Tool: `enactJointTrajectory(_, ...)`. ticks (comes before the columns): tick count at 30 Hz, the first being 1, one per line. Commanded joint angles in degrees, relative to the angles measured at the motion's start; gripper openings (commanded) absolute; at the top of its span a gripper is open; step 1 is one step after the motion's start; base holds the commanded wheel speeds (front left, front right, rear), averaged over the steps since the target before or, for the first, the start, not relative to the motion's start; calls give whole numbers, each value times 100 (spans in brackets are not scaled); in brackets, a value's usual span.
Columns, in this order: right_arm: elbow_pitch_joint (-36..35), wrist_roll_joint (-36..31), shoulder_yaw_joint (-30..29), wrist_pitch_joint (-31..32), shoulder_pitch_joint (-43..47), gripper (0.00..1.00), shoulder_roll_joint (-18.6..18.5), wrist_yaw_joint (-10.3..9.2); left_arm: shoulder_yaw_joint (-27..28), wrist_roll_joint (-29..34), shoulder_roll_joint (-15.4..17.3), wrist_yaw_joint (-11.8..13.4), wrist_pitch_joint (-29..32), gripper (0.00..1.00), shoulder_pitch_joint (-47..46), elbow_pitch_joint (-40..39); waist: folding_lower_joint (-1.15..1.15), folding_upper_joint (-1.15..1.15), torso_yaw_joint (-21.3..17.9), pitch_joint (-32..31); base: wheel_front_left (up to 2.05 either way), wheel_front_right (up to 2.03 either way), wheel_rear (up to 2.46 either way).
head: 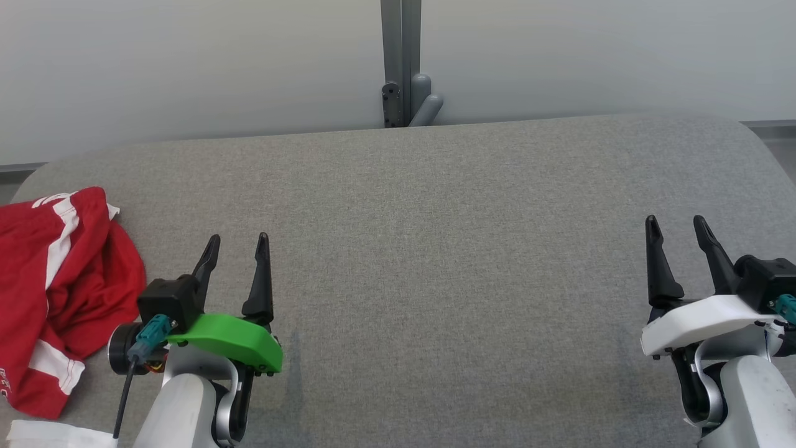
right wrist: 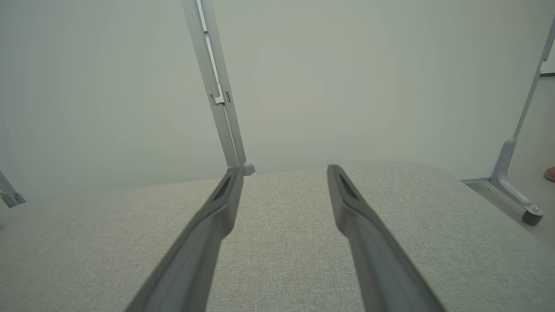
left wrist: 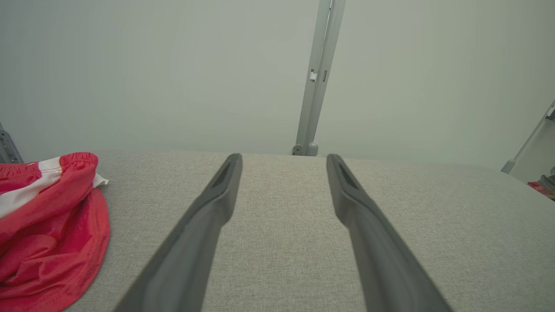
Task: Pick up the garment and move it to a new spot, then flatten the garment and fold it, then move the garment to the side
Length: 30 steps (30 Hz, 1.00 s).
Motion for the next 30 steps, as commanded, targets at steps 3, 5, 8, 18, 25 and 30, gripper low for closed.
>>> enactJointTrajectory(3, -21, -145, 56, -99, 14, 100, -40, 2, 31, 210, 39, 57, 31, 100, -111, -28, 0, 0, 0, 2, 0, 0, 0)
enactJointTrajectory(5, -7, -195, 80, -132, 7, 100, -45, 2, 44, 267, 41, 74, 57, 100, -112, -28, 0, 0, 0, 4, 0, 0, 0)
enactJointTrajectory(8, 11, -241, 115, -176, 1, 100, -48, 2, 53, 333, 48, 104, 85, 100, -113, -28, 0, 0, 0, 5, 0, 0, 0)
enactJointTrajectory(18, 19, -302, 159, -319, 27, 100, 21, 2, 101, 577, 73, 146, 109, 100, -126, -36, 0, 0, -2, 38, 0, 0, 0)
enactJointTrajectory(25, 40, -340, 180, -395, 69, 100, 39, 2, 104, 735, 94, 156, 131, 100, -144, 3, 0, 0, 0, 54, 0, 0, 0)
enactJointTrajectory(30, 58, -333, 154, -391, 87, 100, 46, 2, 90, 736, 102, 159, 143, 100, -151, 14, 0, 0, 7, 63, 0, 0, 0)
